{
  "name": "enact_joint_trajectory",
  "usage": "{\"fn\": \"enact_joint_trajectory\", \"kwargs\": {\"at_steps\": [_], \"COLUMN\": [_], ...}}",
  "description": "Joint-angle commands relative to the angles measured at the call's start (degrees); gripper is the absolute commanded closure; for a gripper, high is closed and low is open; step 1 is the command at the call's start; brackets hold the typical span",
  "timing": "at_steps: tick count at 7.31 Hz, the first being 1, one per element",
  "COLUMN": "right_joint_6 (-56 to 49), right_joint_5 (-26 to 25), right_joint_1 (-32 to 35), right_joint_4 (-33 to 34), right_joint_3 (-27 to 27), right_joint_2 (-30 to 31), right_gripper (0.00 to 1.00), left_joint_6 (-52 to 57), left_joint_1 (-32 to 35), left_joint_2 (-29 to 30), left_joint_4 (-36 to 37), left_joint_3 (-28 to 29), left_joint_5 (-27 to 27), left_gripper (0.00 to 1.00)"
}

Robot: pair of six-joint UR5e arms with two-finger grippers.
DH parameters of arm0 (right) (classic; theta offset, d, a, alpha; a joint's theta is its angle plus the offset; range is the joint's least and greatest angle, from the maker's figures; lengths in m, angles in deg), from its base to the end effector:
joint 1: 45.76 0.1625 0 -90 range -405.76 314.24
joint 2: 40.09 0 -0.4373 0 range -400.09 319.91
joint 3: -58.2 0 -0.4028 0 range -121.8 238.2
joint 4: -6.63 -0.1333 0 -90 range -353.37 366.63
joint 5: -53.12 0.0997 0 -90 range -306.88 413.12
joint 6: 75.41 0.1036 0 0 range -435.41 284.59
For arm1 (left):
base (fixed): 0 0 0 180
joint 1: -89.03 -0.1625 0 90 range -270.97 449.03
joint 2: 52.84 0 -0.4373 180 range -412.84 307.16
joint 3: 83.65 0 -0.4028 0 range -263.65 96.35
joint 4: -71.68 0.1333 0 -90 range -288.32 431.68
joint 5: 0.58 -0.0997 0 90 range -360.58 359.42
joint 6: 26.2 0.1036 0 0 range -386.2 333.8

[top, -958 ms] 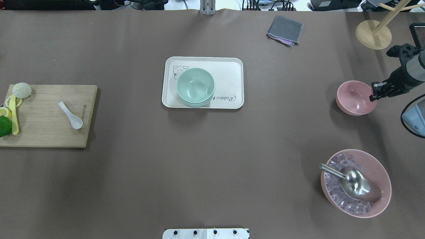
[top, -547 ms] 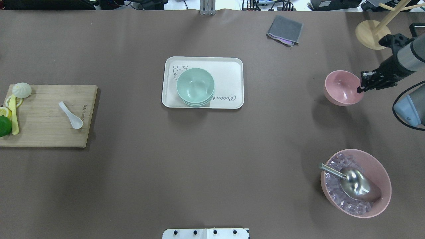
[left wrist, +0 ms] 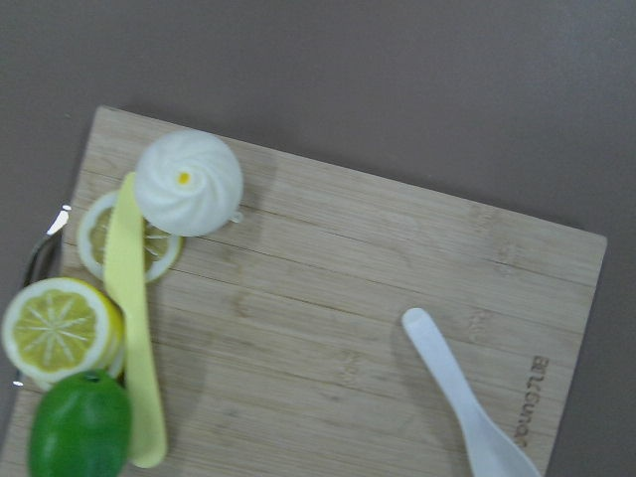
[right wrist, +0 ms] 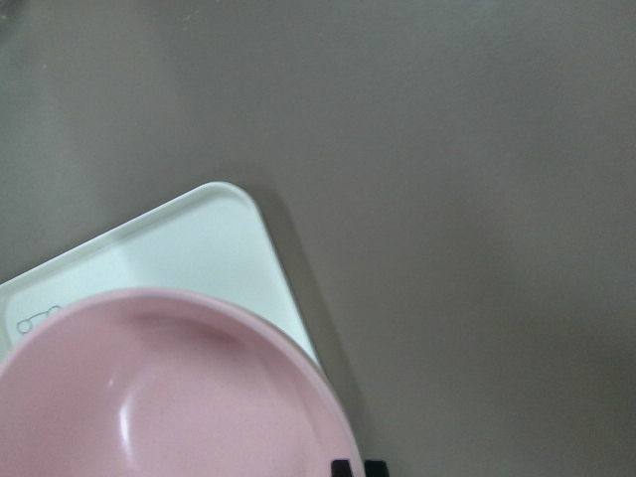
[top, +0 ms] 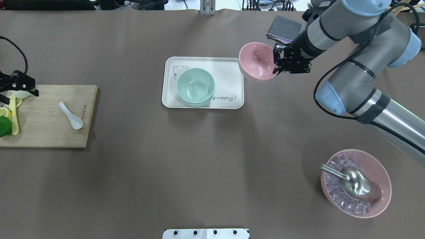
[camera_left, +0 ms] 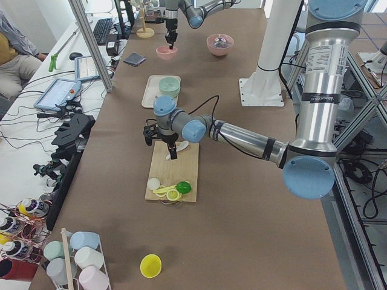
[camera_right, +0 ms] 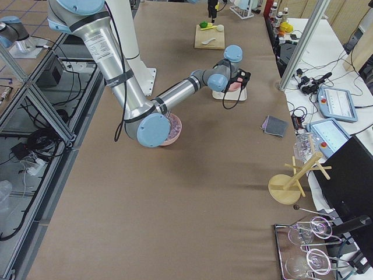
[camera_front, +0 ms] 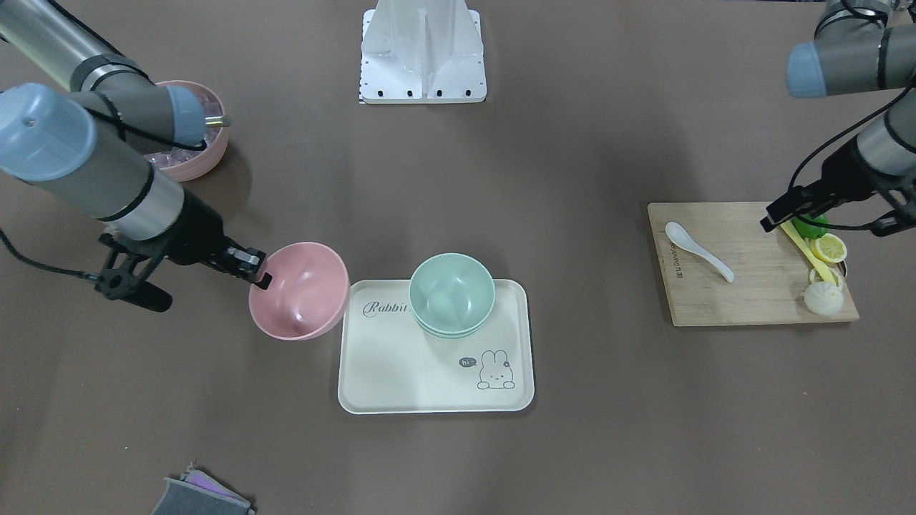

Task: Stack pink bowl on green and place spoon
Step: 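Carry the pink bowl over the green bowl while left gripper reaches for spoon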

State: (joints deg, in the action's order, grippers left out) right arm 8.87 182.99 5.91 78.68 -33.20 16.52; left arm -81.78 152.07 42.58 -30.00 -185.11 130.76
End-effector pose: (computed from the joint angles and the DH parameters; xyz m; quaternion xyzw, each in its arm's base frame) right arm -0.3786 -0.5868 0.2666 -0.0675 -0.5129 0.1893 0.8346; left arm 0.1922 -0.5210 0.5015 -0.0522 0.4093 -0.1397 0.9001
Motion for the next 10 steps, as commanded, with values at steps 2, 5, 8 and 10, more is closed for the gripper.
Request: {"fn": "enact_joint_trajectory", "kwargs": {"at_steps": [2,5,8,10], "right_joint_6": [3.6,6.7,6.7,6.7], "right_joint_5": [-9.7,-14.0,-15.0,-15.4], "right_joint_1": [-8.7,-12.8,-13.0,-13.3], "right_joint_4": [9.6,9.1,9.1,8.6], "right_joint_3": [1.4,6.8,7.5,8.4], "right_joint_2": [-11.0,-15.7,-15.7,-15.7], "right_gripper": [1.00,1.00,1.00,1.00], "left_joint_6": [-8.0,-8.0,-8.0,-9.4], "left_joint_1": [-5.1,-5.4,-6.9,-7.8], "left_joint_2": [4.8,5.3,6.1,6.8], "left_joint_4": [-0.2,-0.4,-1.7,-2.7], "left_joint_3": [2.8,4.0,6.4,8.8], "left_joint_5": [-3.1,-3.0,-3.1,-3.1], "left_gripper": [0.03,0.03,0.03,0.04]}}
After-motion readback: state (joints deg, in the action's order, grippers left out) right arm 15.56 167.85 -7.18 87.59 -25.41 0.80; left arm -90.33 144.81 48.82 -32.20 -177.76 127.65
